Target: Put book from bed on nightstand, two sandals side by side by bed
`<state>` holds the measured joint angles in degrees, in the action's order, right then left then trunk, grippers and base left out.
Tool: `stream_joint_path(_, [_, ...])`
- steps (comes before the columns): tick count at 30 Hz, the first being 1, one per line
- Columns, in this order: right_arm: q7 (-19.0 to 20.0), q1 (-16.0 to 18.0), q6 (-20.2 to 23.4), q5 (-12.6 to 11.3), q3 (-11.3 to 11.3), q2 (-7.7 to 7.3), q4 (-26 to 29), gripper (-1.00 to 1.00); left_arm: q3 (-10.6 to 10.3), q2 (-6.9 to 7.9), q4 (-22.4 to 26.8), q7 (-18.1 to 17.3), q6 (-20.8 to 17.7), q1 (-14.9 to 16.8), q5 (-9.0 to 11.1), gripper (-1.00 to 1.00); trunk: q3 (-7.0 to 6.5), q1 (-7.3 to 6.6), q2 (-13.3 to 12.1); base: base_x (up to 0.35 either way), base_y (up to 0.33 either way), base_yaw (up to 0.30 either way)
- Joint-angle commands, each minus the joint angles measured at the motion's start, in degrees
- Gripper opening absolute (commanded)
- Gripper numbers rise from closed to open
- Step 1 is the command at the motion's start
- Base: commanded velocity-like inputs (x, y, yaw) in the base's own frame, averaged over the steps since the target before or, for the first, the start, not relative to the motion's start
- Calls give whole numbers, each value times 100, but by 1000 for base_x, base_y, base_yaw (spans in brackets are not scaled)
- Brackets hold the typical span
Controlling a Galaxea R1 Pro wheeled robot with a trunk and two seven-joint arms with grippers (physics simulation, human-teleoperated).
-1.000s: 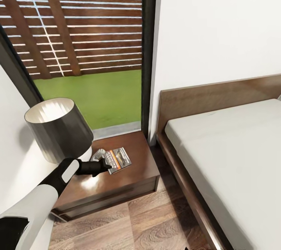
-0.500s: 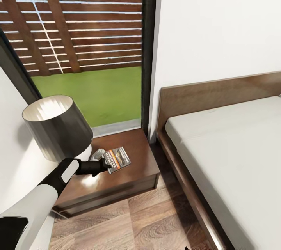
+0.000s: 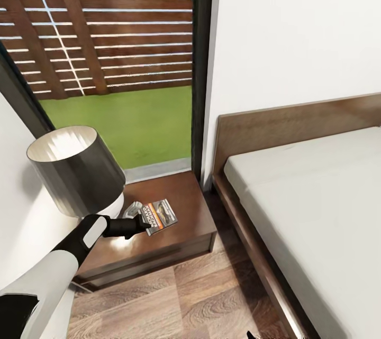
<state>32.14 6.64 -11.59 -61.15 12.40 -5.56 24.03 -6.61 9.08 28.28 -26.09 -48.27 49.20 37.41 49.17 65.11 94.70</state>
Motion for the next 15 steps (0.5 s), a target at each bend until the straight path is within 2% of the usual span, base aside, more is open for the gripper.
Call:
stream_joint_path(1, [98,4,-37,-52,49,-8,-9,100,-25,6,2,-27,-4,3,1,-100,12,-1,2,0,0,0])
stream_joint_path(13, [1223,4,-31,-44,37,-21,-259,100,-29,6,2,-29,-6,8,3,-100,101,-1,2,0,0,0])
stream_joint_path(15, [1318,3,-26,-40,36,-22,-275,100,-29,9,2,-28,-7,6,3,-100,116,-1,2,0,0,0])
